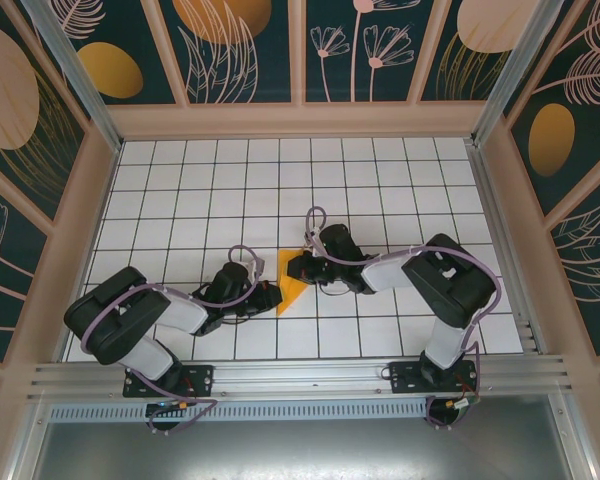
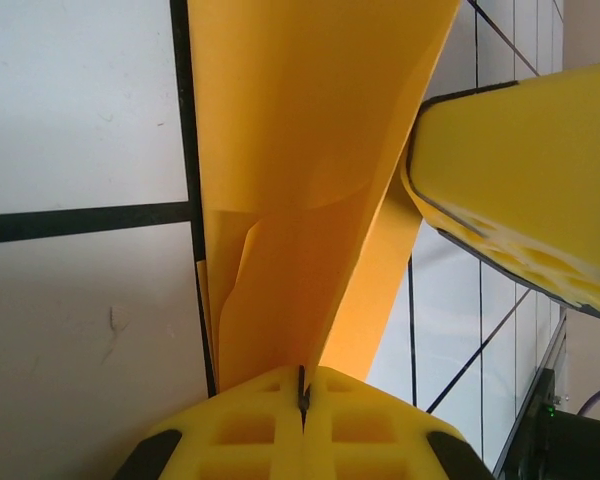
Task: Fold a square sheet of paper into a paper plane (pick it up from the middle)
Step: Fourth fold the wing at the center of the table.
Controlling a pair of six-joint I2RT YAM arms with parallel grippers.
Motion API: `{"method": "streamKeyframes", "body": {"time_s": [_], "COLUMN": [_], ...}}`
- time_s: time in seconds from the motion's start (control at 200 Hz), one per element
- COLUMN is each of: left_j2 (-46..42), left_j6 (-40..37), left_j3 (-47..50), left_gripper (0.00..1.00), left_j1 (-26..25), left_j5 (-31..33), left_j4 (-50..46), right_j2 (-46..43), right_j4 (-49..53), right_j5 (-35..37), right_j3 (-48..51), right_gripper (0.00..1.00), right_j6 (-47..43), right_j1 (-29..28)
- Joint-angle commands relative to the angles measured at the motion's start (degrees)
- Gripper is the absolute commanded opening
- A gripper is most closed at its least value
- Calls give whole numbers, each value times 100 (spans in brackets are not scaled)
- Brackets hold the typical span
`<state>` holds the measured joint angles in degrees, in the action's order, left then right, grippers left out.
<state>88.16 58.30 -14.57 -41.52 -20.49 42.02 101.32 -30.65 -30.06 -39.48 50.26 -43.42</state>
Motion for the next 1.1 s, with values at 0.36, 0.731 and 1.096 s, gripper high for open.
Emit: {"method": "streamKeyframes", "body": {"time_s": [0.36, 0.731, 1.096], "left_j2": [-116, -224, -497], "left_j6": [-453, -402, -667], "left_j3": [-70, -68, -309], "left_gripper": [0, 0, 0], "left_j1": [7, 6, 9], "left_j5": [173, 357, 568], "left_j4": [-517, -886, -1584], "right_j2": [-552, 260, 69], "right_j4": [303, 1076, 922], "right_j5": [442, 692, 1202], "right_j3": [456, -47, 422], "right_gripper": [5, 0, 0], "right_j6": [-80, 15, 990], "right_j1": [116, 142, -158]}}
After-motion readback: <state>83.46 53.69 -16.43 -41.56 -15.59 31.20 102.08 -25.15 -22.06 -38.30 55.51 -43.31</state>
